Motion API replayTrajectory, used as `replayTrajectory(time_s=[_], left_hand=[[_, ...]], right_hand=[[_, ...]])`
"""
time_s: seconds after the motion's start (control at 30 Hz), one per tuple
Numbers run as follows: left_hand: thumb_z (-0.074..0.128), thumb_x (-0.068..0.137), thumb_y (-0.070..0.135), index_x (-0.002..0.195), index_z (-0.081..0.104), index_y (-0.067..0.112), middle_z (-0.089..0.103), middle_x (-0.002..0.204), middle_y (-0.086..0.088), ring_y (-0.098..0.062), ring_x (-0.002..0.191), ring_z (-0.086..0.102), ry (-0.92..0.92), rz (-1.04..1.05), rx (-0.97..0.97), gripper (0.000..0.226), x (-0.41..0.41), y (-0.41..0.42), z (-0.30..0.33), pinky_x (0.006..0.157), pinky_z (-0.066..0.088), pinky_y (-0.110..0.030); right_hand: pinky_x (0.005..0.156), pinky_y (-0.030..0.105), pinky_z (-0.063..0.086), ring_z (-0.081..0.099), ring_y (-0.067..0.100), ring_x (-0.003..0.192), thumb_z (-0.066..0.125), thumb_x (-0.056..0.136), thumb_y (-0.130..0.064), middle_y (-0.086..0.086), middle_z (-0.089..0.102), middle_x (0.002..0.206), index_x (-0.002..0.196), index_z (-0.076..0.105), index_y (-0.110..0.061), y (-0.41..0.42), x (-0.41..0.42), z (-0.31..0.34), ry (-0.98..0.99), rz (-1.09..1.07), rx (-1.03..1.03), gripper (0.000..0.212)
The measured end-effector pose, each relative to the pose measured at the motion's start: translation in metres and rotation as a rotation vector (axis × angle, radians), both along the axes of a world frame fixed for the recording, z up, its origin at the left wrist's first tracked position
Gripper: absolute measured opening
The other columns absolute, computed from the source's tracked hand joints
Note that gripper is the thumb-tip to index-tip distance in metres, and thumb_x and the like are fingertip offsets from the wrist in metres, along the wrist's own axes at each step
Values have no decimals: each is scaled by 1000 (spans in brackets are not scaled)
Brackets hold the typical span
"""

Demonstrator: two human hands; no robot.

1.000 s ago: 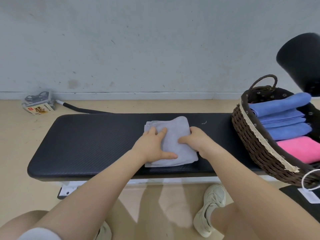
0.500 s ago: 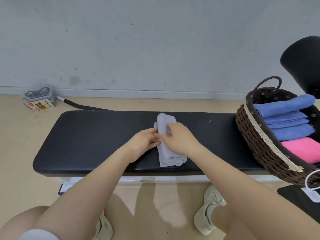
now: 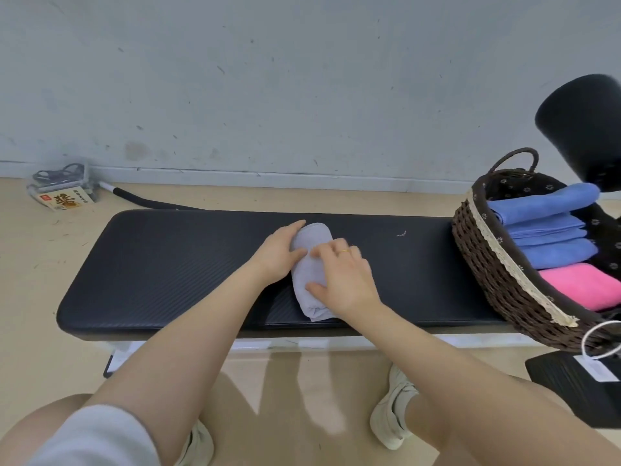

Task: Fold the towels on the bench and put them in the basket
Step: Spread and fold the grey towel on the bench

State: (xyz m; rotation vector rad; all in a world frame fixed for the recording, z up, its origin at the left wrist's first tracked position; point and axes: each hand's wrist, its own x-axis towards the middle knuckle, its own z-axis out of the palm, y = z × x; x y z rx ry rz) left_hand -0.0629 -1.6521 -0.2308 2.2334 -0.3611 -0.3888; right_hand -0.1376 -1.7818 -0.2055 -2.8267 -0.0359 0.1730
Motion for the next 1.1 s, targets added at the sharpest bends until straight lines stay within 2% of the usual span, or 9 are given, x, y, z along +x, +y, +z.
replayTrajectory(time_s=[0.07,0.17,0.3,0.4,0.6,0.7,0.77,0.97,1.1], left_hand=[[51,93,13,147,23,16,30,152,-4,-19,139,28,-3,-27,14,61,1,2,-1,112,22,-29],[51,92,13,149,17,19,27,153,-1,-18,141,25,23,-79,51,66,5,5,4,115,21,-32],[58,88,12,150,9,25,27,152,3,-15,137,30,140,-145,23,80,5,5,14,109,25,-24],[66,82,16,149,8,32,30,149,8,-12,133,35,215,-164,-41,90,-8,1,13,104,28,-22],[80,69,18,142,21,42,42,135,20,-1,121,44,233,-365,-138,97,-36,-43,29,100,40,-23],[81,65,19,113,54,35,59,111,13,-4,102,56,157,-356,-210,57,-46,-75,43,84,49,-23],[79,69,12,100,60,27,65,100,7,-7,93,61,123,-324,-268,40,-51,-94,51,79,52,-25],[69,78,2,104,64,21,73,96,8,-7,92,68,285,-235,-493,32,-46,-154,69,77,54,-20],[69,78,1,109,62,17,72,103,3,-10,96,68,341,-263,-490,36,-37,-174,71,82,54,-21]], right_hand=[[94,36,36,38,27,120,65,77,-48,4,38,131,137,31,-20,-4,0,-5,82,-195,8,74],[92,37,43,46,27,116,65,71,-58,2,53,120,121,43,-16,-11,4,-10,310,-325,146,69],[87,38,51,56,21,100,71,73,-35,5,58,110,112,45,-12,-23,-4,-10,386,-290,496,52],[71,31,47,53,15,85,70,74,-19,-1,55,100,106,44,-16,-50,-18,-1,368,-242,636,42],[68,31,44,54,16,83,74,68,-7,5,59,101,97,51,-17,-122,-34,35,378,-1,508,39],[71,29,48,56,13,85,75,68,-6,-1,60,100,100,53,-19,-154,-43,60,333,26,461,41],[73,27,49,56,11,88,76,69,-11,-7,59,100,102,53,-23,-174,-50,76,256,22,402,42],[80,20,46,54,3,95,76,75,-30,-10,59,107,110,55,-27,-238,-56,102,-34,-132,377,41],[92,18,39,50,-2,104,56,92,-25,-15,59,113,127,53,-25,-286,-43,105,-171,-229,469,35]])
